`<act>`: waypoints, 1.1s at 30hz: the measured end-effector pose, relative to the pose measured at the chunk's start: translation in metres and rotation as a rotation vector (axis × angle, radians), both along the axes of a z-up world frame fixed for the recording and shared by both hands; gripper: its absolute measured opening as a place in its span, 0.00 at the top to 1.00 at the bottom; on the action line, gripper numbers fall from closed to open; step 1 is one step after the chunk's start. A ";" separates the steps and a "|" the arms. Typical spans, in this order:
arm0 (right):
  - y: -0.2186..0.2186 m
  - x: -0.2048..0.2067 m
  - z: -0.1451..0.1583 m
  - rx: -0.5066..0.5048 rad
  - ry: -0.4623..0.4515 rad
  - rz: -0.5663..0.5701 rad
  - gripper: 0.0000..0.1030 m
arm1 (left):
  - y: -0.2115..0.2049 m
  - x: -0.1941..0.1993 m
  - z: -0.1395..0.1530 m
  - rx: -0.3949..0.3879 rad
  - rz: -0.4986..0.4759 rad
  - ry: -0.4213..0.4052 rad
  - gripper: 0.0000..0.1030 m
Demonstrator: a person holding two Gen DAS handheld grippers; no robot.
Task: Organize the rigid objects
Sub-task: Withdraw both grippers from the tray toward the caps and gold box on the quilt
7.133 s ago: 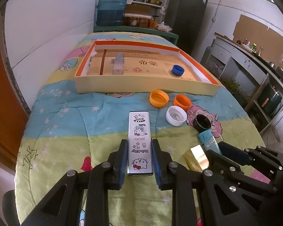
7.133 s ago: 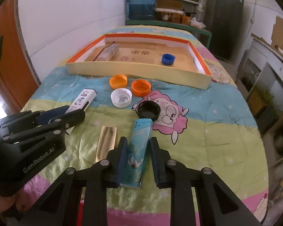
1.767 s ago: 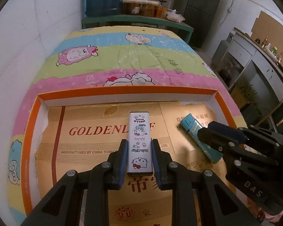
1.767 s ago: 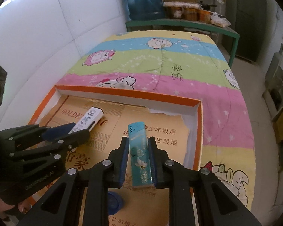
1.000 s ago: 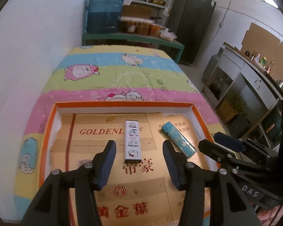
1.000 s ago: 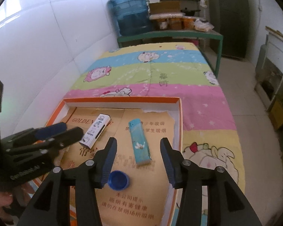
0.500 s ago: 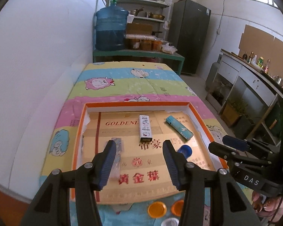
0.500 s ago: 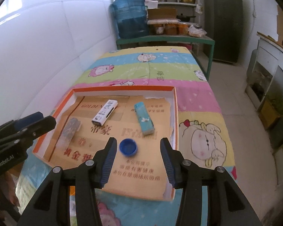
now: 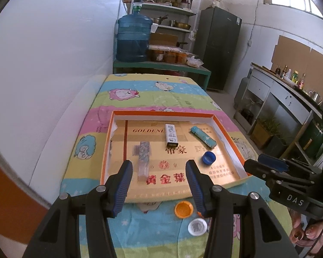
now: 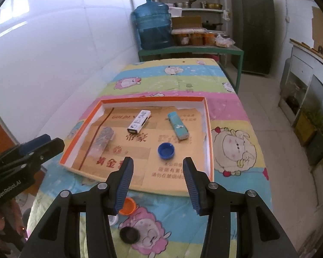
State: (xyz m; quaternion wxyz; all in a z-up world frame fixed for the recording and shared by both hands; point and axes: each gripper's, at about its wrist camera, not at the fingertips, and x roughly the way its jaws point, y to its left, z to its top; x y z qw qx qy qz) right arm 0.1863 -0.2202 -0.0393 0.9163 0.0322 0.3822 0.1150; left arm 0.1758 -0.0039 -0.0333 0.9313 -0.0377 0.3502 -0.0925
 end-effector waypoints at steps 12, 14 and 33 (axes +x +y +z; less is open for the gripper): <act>0.015 -0.048 -0.003 -0.017 -0.004 -0.008 0.52 | 0.010 -0.049 -0.002 -0.021 -0.018 -0.030 0.50; 0.018 -0.058 -0.007 -0.032 -0.010 -0.018 0.52 | 0.009 -0.060 -0.007 -0.019 -0.030 -0.028 0.50; 0.024 -0.134 -0.014 -0.022 -0.056 -0.083 0.52 | -0.010 -0.163 -0.063 -0.046 -0.149 -0.035 0.50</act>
